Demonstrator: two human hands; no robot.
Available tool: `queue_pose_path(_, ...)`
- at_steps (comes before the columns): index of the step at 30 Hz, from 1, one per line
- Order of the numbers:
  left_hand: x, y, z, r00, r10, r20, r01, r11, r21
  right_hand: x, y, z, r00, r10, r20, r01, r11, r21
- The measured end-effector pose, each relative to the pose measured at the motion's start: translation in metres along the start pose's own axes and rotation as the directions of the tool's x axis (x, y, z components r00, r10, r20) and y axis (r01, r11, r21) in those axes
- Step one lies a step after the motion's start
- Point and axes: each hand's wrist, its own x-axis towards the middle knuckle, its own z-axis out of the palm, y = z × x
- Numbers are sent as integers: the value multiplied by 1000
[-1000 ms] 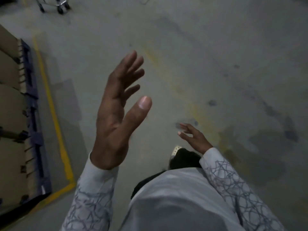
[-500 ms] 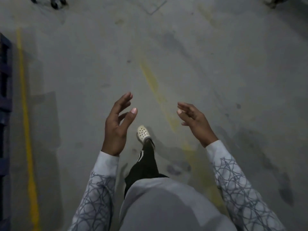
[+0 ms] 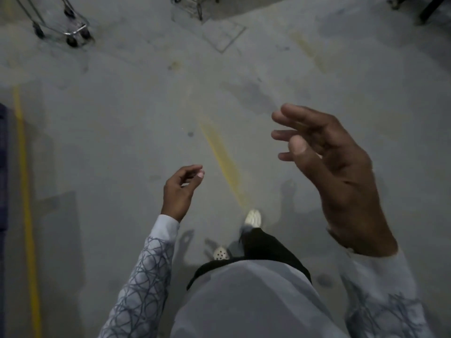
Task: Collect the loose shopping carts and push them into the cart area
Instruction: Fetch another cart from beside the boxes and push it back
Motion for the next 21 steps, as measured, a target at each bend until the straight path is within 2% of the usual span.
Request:
queue_pose_path(3, 75, 3, 16, 999, -19, -32, 18, 999, -34, 75, 35, 1, 998, -33, 46, 34, 999, -16)
queue_pose_path(8, 217, 27, 48, 999, 19, -34, -21, 998, -63, 231, 137, 5, 993, 80, 85, -82, 996, 24)
queue_pose_path(13, 346, 115, 61, 979, 137, -149, -152, 984, -89, 406, 224, 12, 978, 139, 158, -155, 983, 95)
queue_pose_path(21, 513, 235, 58, 914, 318, -250, -337, 941, -36, 632, 334, 50, 949, 215, 230, -232, 971, 52)
